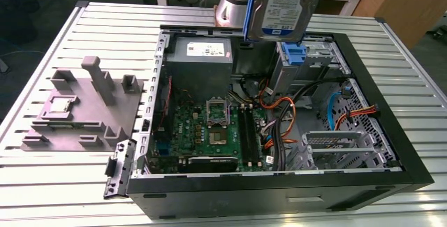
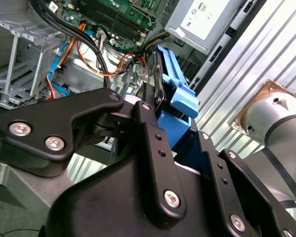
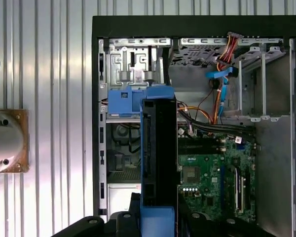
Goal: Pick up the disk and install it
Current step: 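Insert the disk into the insertion slot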
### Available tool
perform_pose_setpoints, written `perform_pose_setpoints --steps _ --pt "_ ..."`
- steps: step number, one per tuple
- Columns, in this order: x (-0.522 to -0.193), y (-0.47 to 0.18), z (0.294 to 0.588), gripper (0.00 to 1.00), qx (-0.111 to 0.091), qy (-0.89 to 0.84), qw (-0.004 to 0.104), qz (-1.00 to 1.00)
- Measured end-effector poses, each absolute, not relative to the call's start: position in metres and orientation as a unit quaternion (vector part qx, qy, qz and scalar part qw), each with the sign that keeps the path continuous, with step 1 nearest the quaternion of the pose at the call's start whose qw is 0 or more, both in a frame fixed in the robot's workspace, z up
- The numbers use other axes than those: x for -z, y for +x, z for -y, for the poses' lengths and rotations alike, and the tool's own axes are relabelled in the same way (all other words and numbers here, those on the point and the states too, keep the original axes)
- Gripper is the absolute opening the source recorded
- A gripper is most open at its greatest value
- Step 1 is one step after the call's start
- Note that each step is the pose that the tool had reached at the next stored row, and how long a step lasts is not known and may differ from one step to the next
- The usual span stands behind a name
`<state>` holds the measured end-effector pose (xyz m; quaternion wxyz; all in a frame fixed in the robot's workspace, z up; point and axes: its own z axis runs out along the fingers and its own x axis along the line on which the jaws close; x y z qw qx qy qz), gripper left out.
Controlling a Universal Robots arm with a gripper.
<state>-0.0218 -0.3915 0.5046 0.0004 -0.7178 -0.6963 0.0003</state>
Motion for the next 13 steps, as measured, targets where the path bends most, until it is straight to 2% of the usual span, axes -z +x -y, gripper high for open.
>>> perform_pose_setpoints --steps 13 --pt "-0.504 -0.024 0.405 0.37 0.000 -0.717 0.000 0.697"
